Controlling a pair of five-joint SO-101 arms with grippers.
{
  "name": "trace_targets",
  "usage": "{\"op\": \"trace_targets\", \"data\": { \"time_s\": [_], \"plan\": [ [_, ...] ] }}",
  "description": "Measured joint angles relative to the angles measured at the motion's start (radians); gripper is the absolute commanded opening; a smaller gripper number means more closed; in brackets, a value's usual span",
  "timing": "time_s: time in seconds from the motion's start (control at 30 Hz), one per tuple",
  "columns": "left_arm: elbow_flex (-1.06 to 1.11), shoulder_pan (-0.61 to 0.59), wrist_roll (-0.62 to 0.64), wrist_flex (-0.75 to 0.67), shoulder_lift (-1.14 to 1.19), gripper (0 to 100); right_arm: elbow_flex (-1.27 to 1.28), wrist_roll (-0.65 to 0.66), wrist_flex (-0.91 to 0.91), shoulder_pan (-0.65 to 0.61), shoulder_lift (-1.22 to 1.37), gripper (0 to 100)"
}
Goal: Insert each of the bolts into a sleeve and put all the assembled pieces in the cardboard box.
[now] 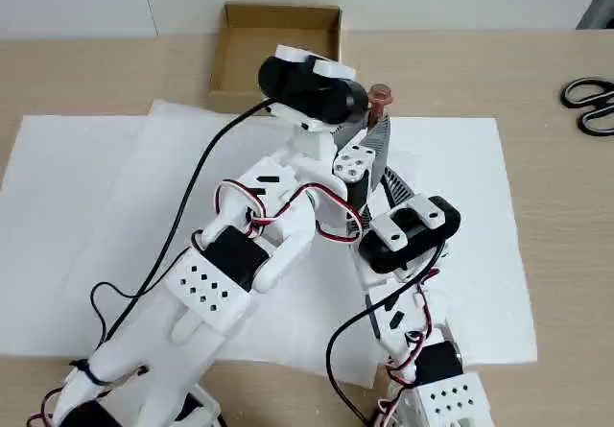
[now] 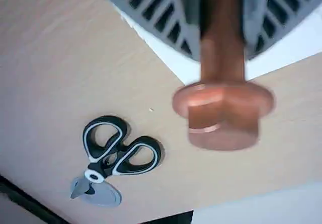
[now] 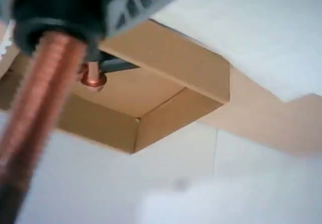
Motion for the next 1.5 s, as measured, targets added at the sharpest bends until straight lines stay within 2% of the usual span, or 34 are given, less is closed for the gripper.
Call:
{"op": "trace_targets", "data": {
  "time_s": [0.67,1.17,1.43,1.5],
  "plan": [
    [0.005,0.0,0.012,-0.032,0.003,1,0.0,0.0,-0.002,0.002,-0.005,0.3],
    [-0.074,0.006,-0.063,0.282,0.0,1,0.0,0.0,-0.002,0.003,-0.003,0.3],
    [-0.074,0.008,-0.11,0.293,0.0,1,0.0,-0.002,-0.002,0.002,-0.003,0.3],
    [-0.074,0.008,-0.11,0.304,0.0,5,0.0,-0.002,-0.002,0.002,-0.003,0.3]
  ]
}}
